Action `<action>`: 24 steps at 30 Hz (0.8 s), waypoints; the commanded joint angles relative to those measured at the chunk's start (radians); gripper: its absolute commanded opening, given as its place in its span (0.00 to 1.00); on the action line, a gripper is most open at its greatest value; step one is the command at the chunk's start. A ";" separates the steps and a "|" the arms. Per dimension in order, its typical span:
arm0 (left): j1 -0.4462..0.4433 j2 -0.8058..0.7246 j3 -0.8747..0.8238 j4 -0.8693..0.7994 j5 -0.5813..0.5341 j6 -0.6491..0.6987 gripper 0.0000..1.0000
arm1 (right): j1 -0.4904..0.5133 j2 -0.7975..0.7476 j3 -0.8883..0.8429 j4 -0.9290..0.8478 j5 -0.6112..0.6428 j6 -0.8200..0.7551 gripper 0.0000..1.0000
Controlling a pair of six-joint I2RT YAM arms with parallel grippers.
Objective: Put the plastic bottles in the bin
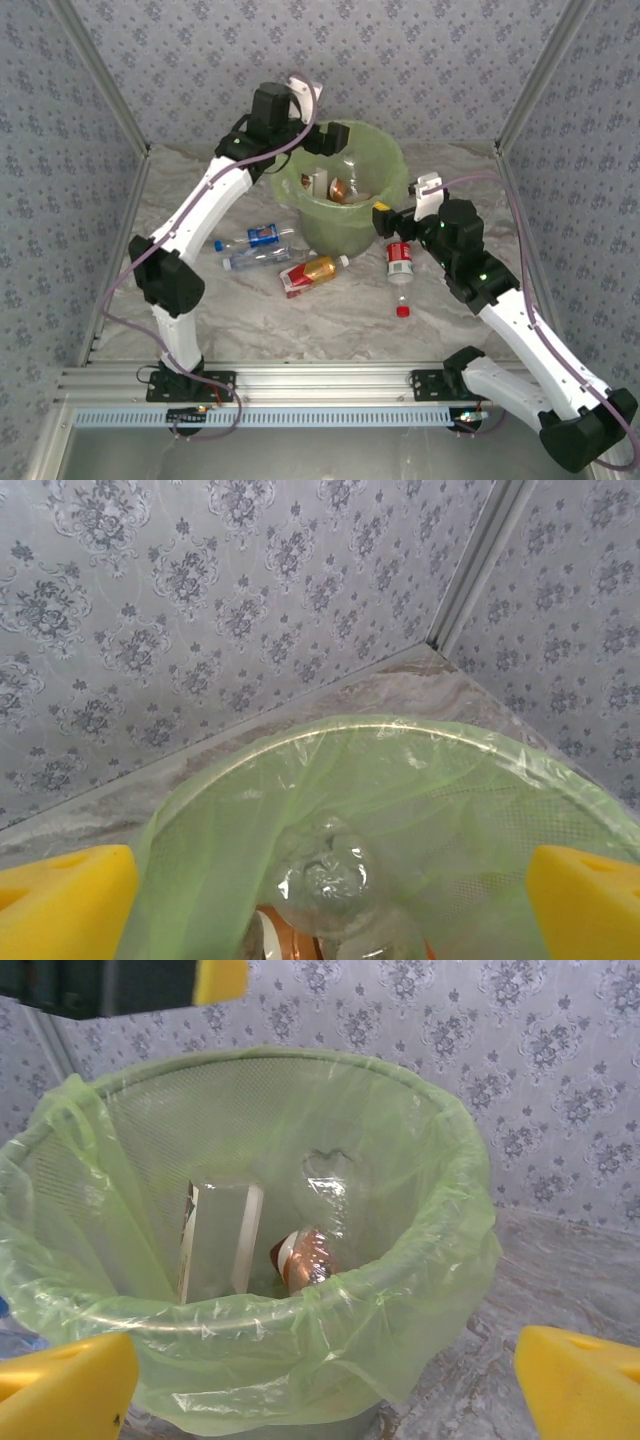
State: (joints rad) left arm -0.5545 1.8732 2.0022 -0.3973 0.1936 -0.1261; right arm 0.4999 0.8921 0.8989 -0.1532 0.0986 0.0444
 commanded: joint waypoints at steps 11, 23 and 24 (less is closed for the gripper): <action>0.004 -0.328 -0.406 0.380 -0.065 -0.092 0.99 | -0.029 -0.039 -0.019 -0.019 0.092 0.112 0.99; 0.007 -0.562 -0.689 0.468 -0.325 -0.200 0.99 | -0.205 -0.074 -0.068 -0.233 0.196 0.313 0.99; 0.008 -0.585 -0.721 0.477 -0.353 -0.211 0.99 | -0.235 -0.073 -0.076 -0.238 0.156 0.321 0.99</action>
State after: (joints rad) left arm -0.5545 1.3579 1.3331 0.0151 -0.0288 -0.2802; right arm 0.3210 0.8268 0.8448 -0.3046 0.2710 0.2802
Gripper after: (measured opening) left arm 0.993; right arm 0.988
